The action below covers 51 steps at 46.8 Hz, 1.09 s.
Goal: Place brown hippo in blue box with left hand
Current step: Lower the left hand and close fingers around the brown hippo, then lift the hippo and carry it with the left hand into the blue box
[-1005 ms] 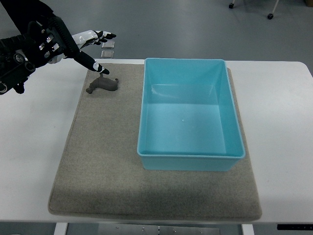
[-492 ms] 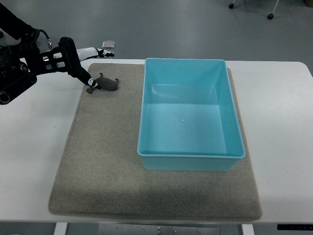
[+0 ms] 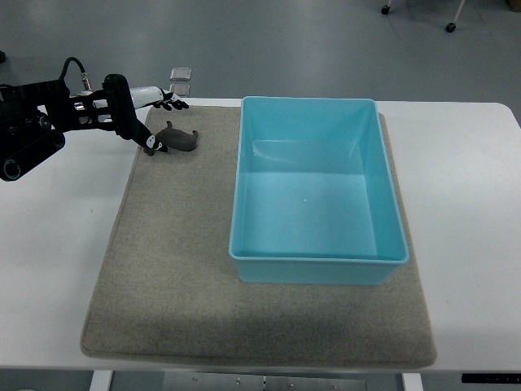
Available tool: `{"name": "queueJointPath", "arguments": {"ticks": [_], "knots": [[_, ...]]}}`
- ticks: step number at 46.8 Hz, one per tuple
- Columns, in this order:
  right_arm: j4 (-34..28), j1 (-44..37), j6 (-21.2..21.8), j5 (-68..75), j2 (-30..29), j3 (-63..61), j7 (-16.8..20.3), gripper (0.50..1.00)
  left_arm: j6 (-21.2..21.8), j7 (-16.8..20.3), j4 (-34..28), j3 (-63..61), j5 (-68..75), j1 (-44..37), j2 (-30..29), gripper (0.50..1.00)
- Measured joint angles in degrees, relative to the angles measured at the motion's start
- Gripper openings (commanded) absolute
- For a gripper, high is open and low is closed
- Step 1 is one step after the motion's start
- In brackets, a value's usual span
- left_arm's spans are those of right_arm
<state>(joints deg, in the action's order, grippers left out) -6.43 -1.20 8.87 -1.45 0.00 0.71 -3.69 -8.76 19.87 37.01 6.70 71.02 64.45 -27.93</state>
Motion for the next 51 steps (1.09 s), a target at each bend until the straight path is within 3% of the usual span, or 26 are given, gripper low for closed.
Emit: {"name": "queueJointPath", "arguments": {"ticks": [23,37,40,46,51], "knots": [[0.01,0.03,0.0,0.05,0.0,0.0,0.0,0.936,5.61,-0.03,-0.89,-3.44,0.1,-1.03,1.77,0.812],[0.01,0.05,0.0,0.05,0.0,0.0,0.0,0.936,5.62,-0.02,-3.0,-3.86,0.08,-1.08,3.35,0.69],[0.01,0.03,0.0,0.05,0.0,0.0,0.0,0.936,5.6,-0.01,-3.0,-4.44,0.08,-1.08,3.42,0.647],[0.01,0.0,0.0,0.05,0.0,0.0,0.0,0.936,5.57,-0.01,-3.0,-4.58,0.08,-1.08,3.43,0.5],[0.01,-0.02,0.0,0.05,0.0,0.0,0.0,0.936,5.51,-0.06,-3.0,-4.65,0.08,-1.08,3.66,0.5]]}}
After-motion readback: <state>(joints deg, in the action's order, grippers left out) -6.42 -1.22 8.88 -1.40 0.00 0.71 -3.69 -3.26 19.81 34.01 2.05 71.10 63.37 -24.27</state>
